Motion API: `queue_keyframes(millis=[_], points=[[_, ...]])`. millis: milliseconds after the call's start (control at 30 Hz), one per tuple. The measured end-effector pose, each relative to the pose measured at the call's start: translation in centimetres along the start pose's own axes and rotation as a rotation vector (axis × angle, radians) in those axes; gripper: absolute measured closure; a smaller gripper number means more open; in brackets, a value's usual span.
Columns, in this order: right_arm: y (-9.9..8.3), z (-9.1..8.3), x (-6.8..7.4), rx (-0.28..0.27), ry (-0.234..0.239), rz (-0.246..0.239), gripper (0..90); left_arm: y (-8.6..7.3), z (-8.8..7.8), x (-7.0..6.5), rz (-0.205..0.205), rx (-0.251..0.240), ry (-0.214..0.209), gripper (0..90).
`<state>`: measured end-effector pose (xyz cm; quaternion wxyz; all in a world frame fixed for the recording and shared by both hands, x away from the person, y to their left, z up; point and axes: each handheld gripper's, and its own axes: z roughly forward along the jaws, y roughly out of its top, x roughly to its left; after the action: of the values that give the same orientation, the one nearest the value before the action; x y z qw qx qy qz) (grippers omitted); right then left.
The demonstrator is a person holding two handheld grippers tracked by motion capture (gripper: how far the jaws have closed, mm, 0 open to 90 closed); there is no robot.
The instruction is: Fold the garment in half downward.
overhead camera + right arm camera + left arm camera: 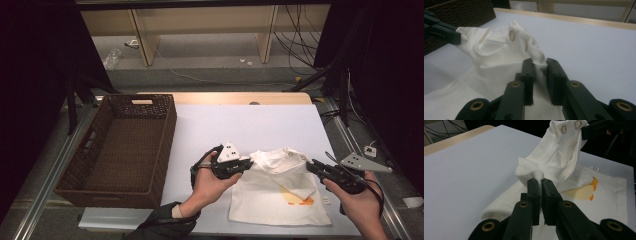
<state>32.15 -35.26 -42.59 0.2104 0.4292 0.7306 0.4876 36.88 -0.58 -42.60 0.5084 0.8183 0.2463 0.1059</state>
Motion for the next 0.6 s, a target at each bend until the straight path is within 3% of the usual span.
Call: queue_keyframes(millis=[600], points=[[-0.6, -0.62, 0.11, 0.021, 0.004, 0.0, 77.2, -0.35, -0.17, -0.53, 0.011, 0.007, -0.011, 85.2]])
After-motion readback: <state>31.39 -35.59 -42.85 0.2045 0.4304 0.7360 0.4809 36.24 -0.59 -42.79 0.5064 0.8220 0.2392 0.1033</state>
